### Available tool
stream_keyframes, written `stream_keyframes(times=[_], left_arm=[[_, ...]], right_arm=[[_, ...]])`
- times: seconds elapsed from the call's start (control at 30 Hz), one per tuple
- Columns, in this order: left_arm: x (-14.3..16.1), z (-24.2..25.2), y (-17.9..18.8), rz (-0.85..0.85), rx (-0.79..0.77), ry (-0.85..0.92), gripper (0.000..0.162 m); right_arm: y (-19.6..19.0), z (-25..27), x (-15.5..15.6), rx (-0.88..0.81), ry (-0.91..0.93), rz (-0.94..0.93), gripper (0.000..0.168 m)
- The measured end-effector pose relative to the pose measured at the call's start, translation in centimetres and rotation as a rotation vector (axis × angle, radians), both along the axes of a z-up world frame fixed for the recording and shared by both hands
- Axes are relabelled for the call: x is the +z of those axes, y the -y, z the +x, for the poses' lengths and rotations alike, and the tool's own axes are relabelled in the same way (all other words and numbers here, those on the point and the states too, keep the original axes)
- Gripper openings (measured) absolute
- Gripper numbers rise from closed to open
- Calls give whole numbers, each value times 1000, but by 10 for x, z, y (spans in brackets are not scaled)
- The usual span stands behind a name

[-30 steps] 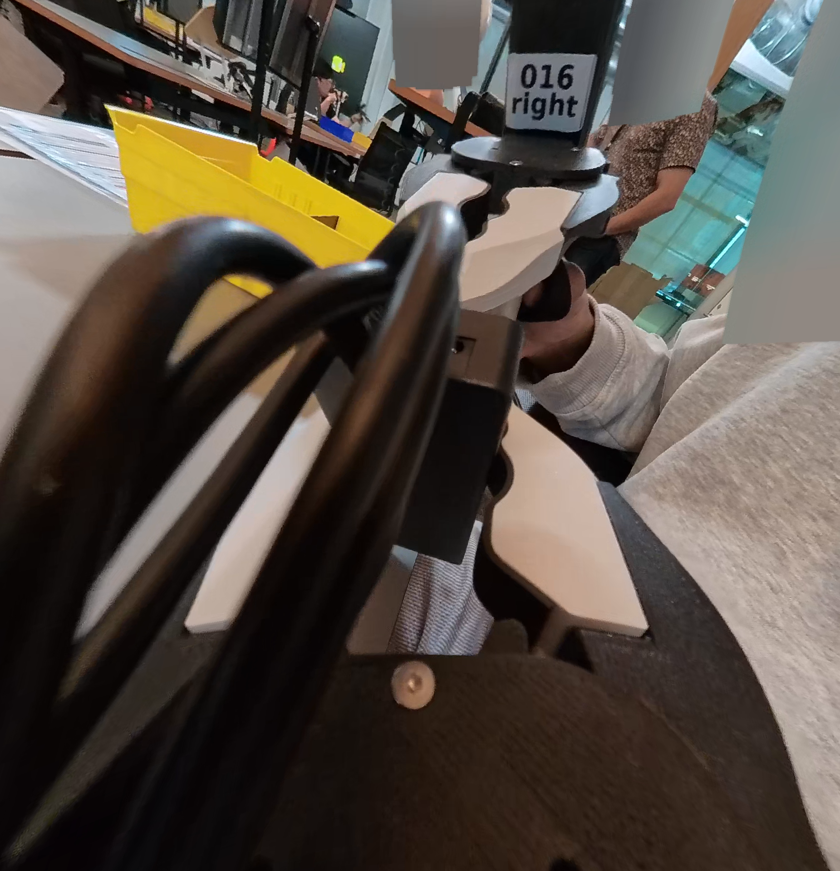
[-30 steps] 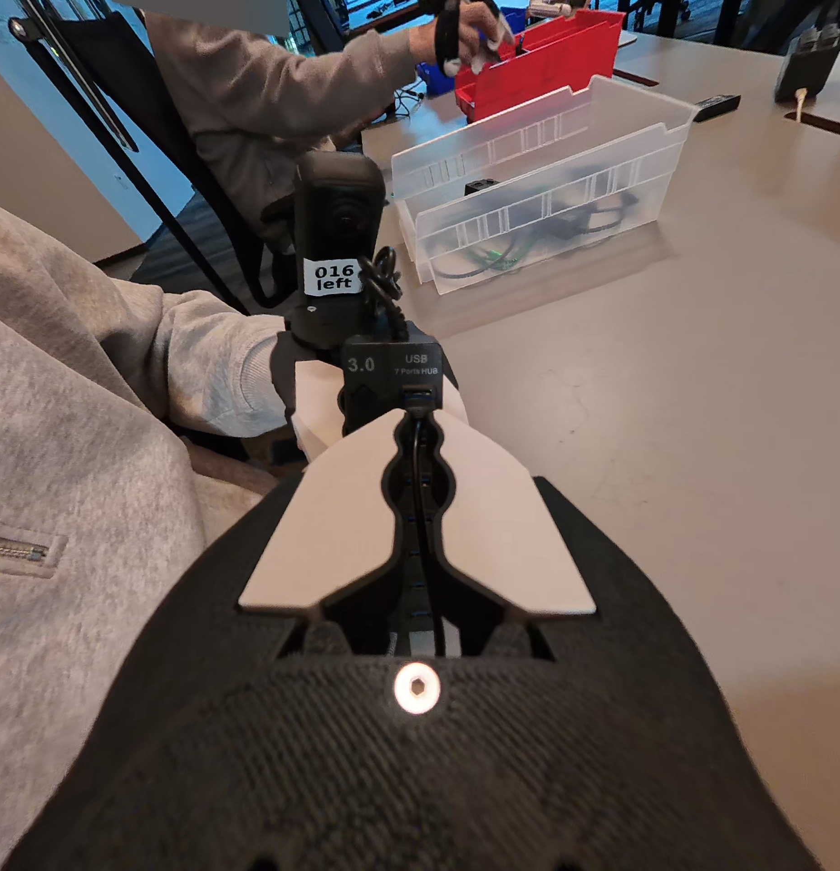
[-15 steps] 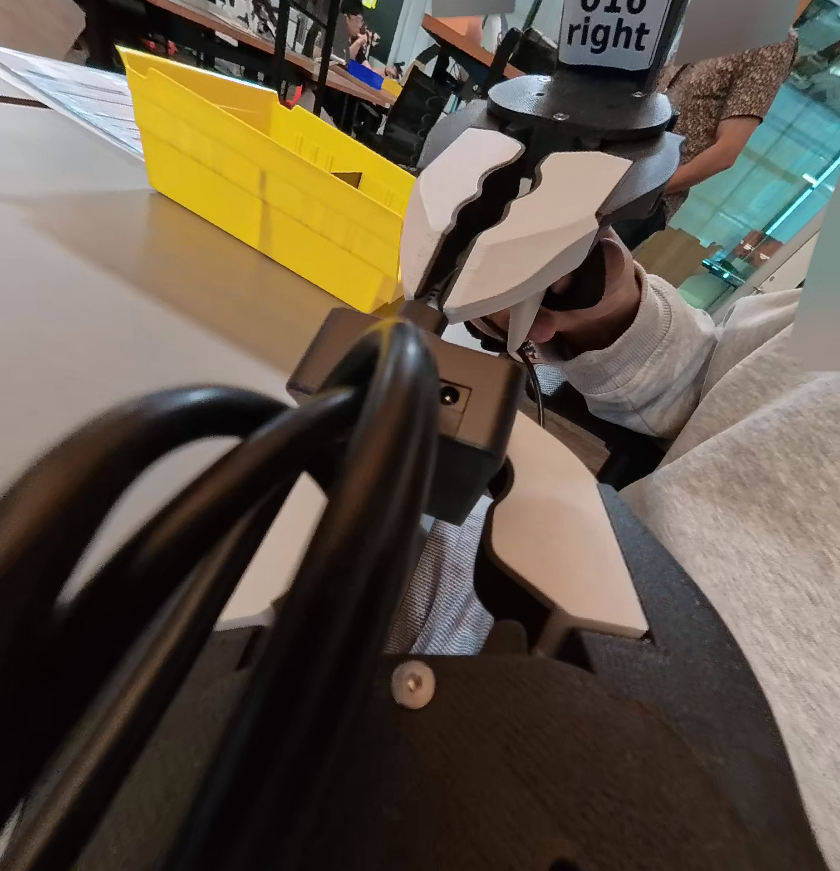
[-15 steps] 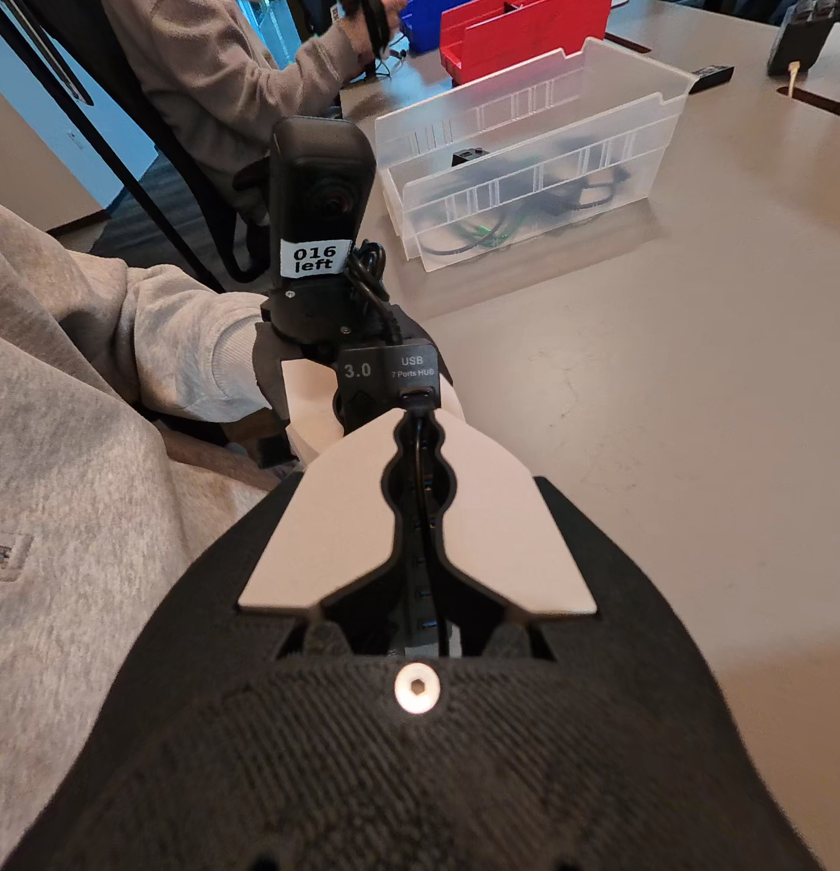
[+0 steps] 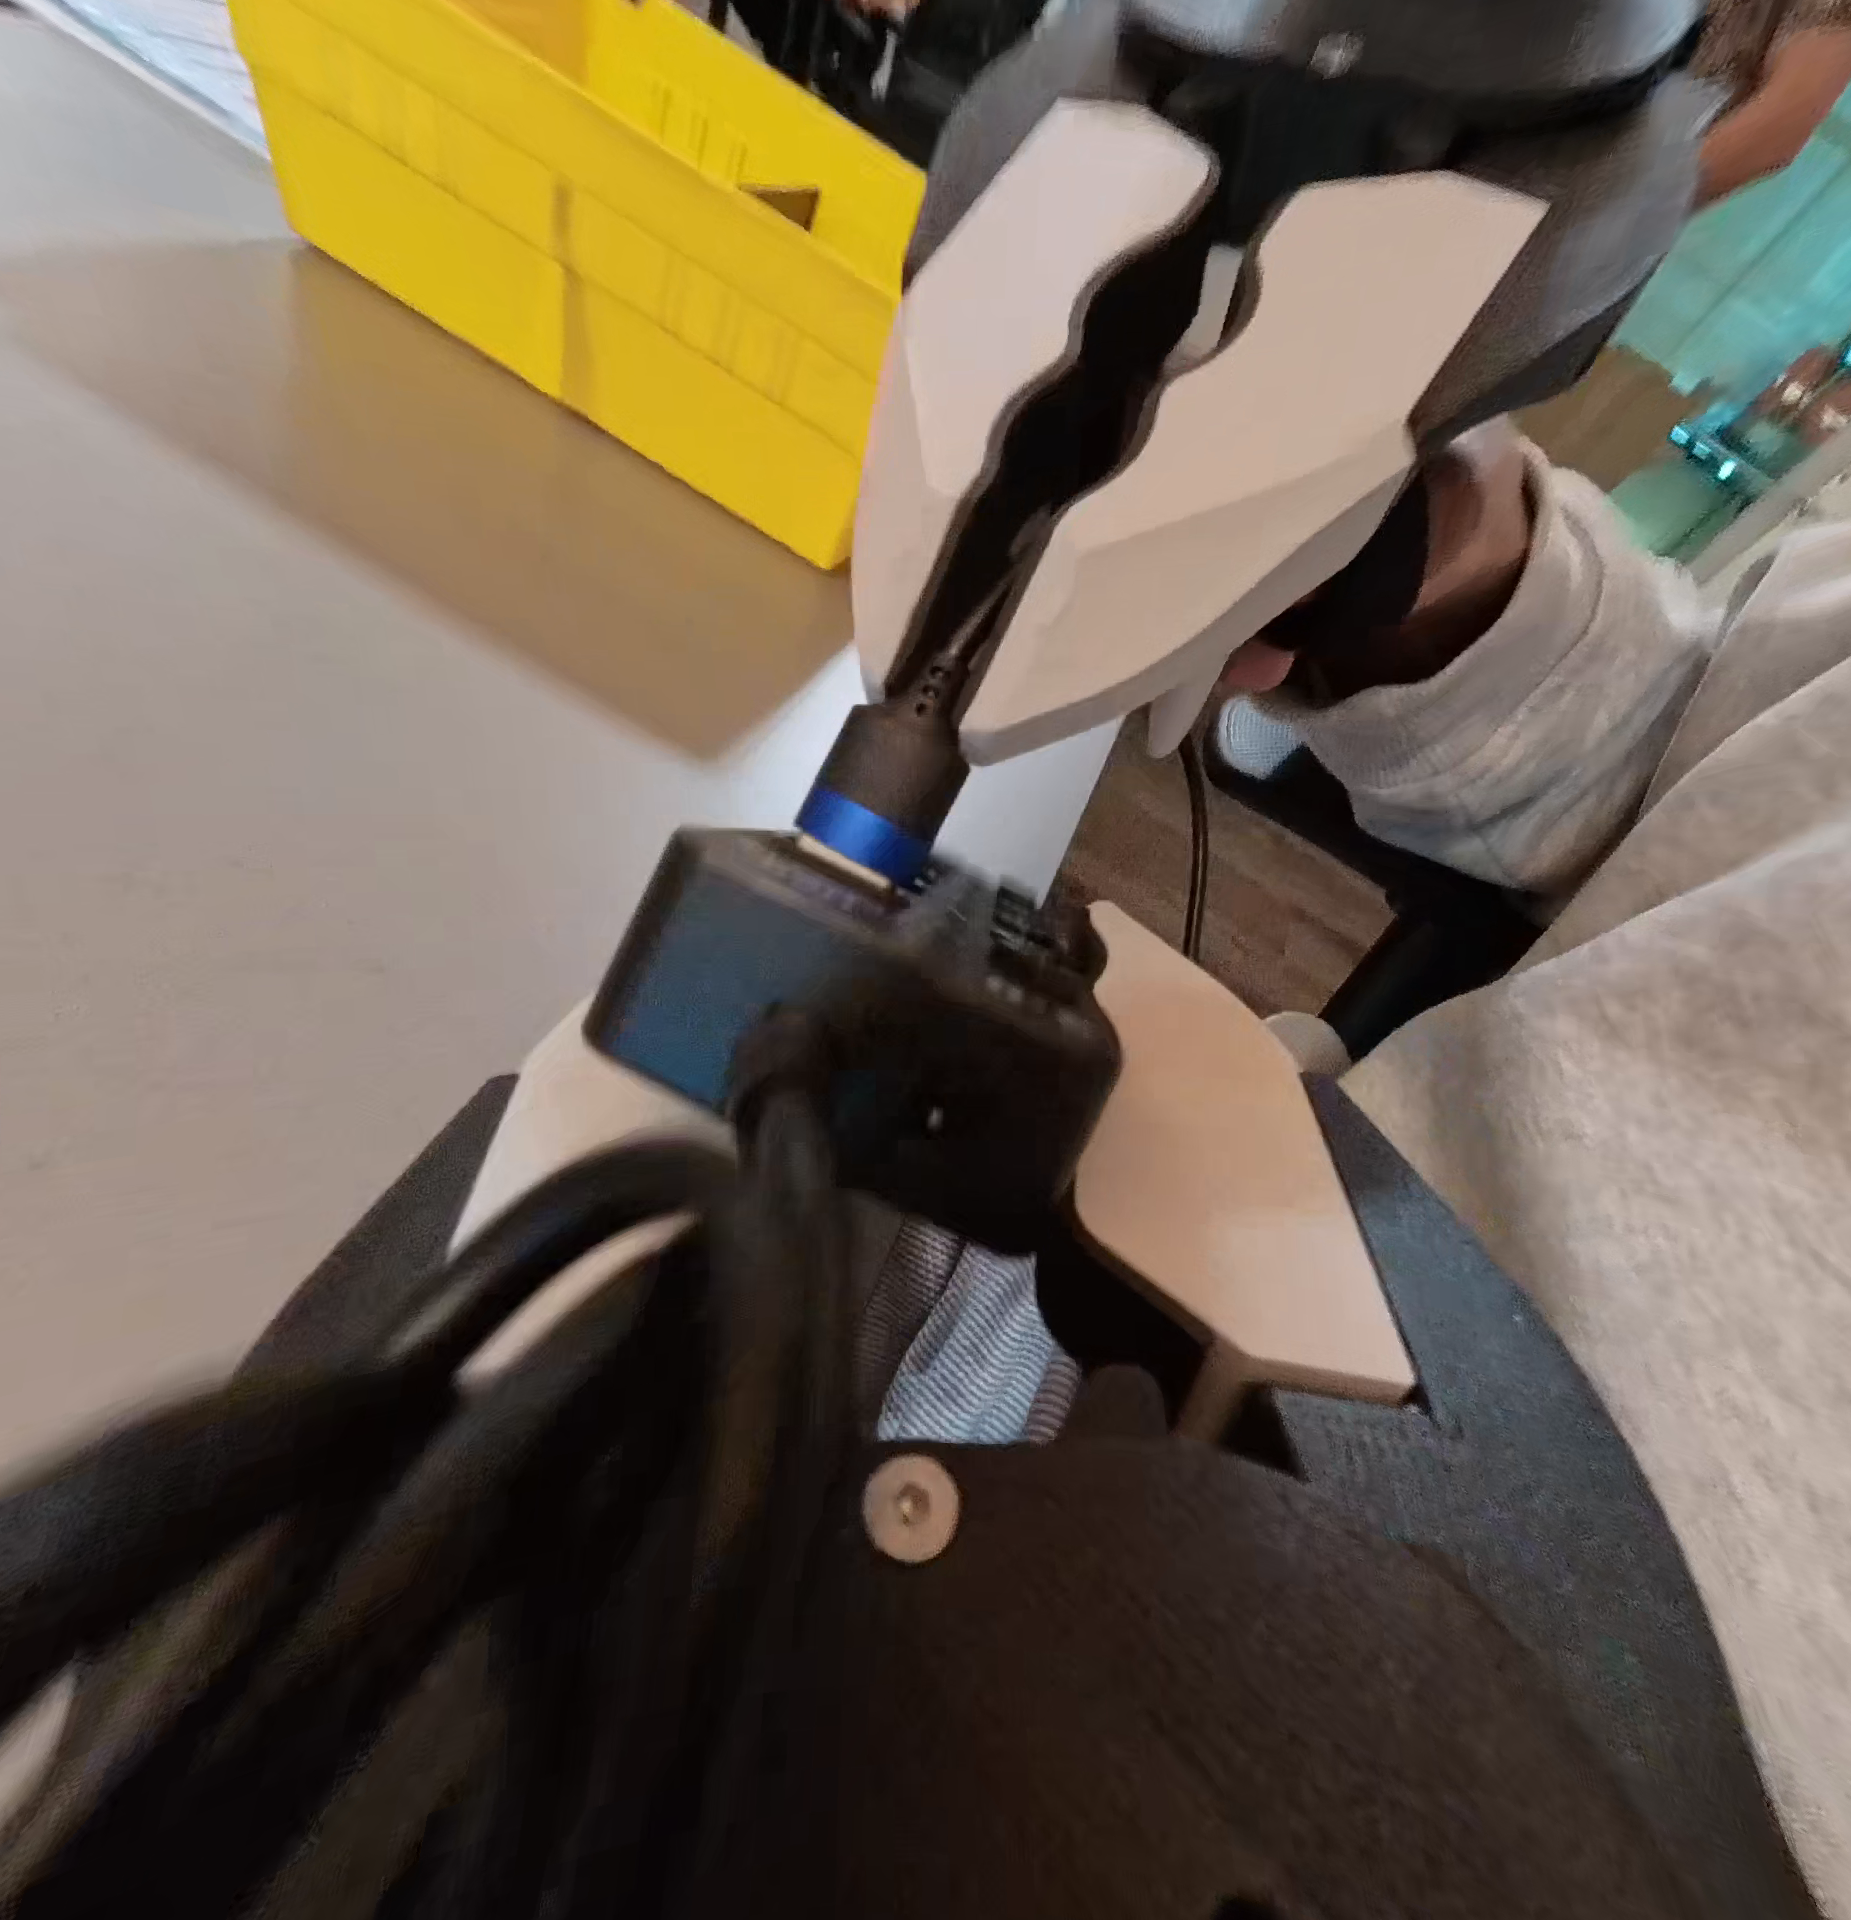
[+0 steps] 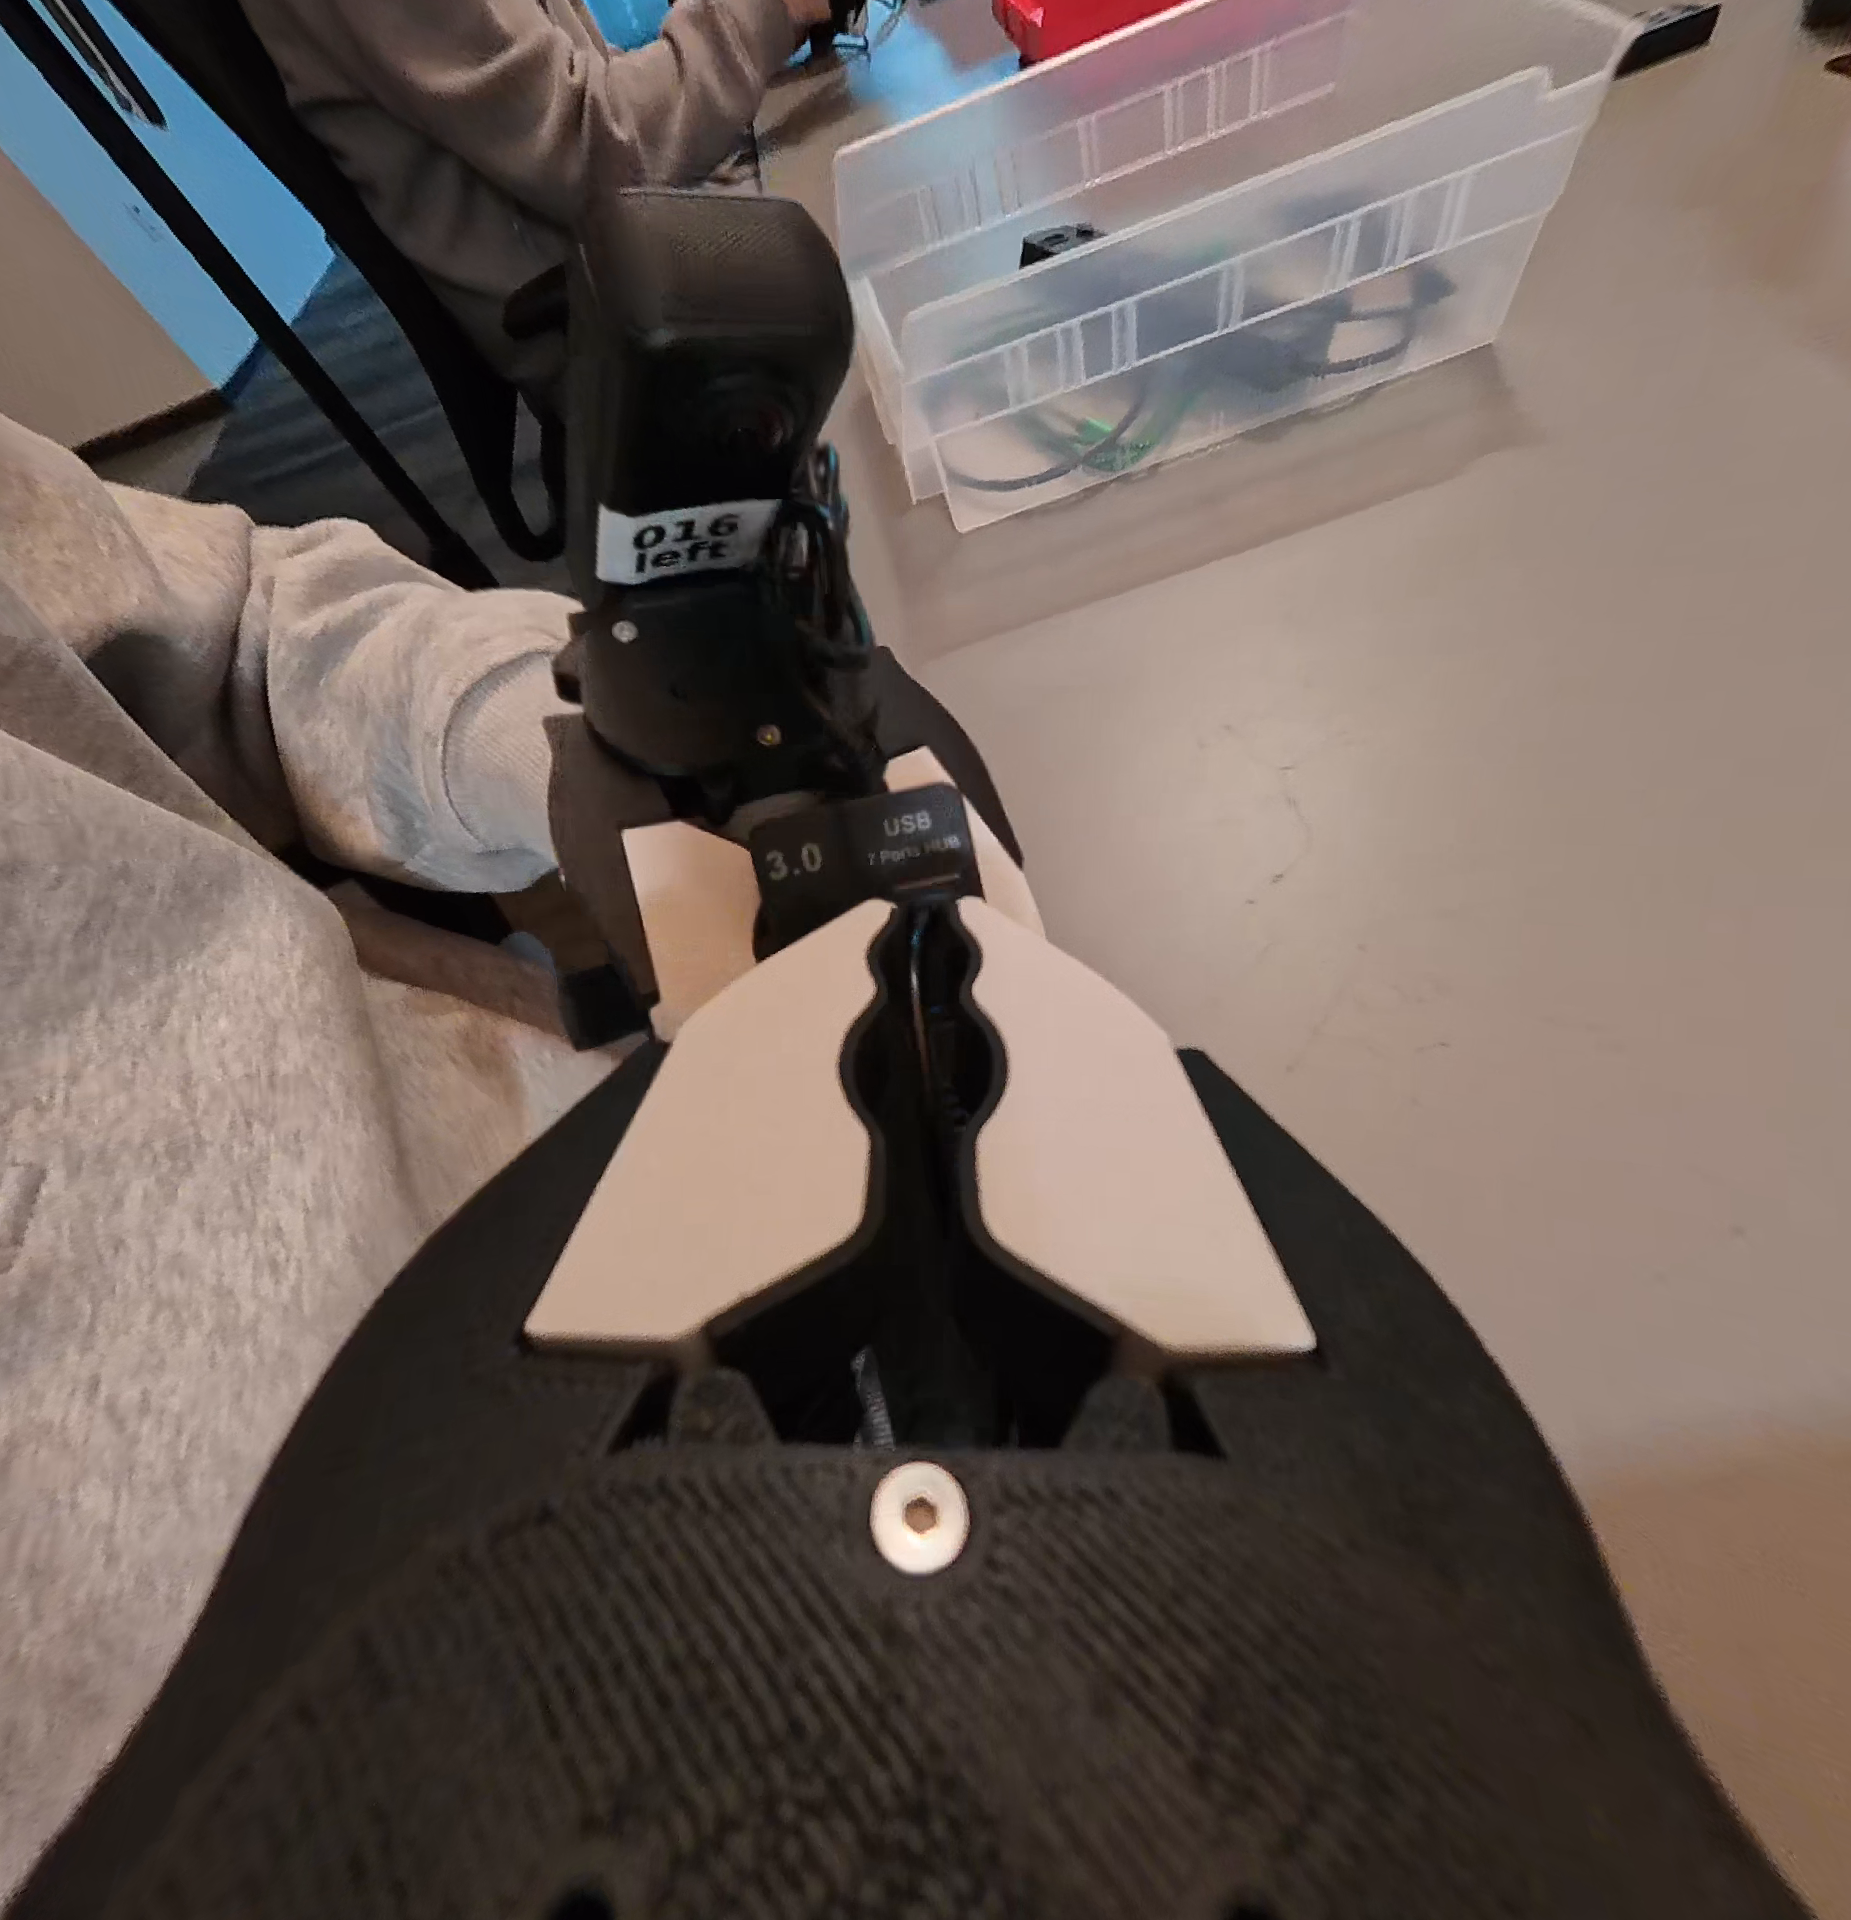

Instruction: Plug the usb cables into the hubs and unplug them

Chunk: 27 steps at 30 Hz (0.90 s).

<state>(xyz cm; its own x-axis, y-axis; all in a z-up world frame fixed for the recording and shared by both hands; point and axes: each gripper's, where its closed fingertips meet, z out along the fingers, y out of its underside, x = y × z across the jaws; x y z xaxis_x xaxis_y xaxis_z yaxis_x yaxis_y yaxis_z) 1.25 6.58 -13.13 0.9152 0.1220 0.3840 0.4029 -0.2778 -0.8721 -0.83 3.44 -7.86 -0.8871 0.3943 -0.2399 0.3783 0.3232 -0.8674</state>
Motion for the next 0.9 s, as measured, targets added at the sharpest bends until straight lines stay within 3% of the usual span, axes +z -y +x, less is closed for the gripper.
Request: stream_keyframes(times=[0.03,0.27,0.37,0.6,0.77,0.9], left_arm=[[2,1,-1,15,-1,15,54],[3,1,-3,37,-1,60,53],[16,3,-5,107,-25,84,55],[34,-7,3,288,-6,137,58],[49,-19,14,436,-1,249,56],[50,-19,18,447,-8,227,56]], right_arm=[[2,1,0,0,-15,11,7],[3,0,1,-27,-97,93,7],[2,-2,11,-31,-103,36,7],[2,-7,24,-38,171,-264,10],[0,-9,30,-31,262,-390,3],[3,-8,34,14,382,-517,4]])
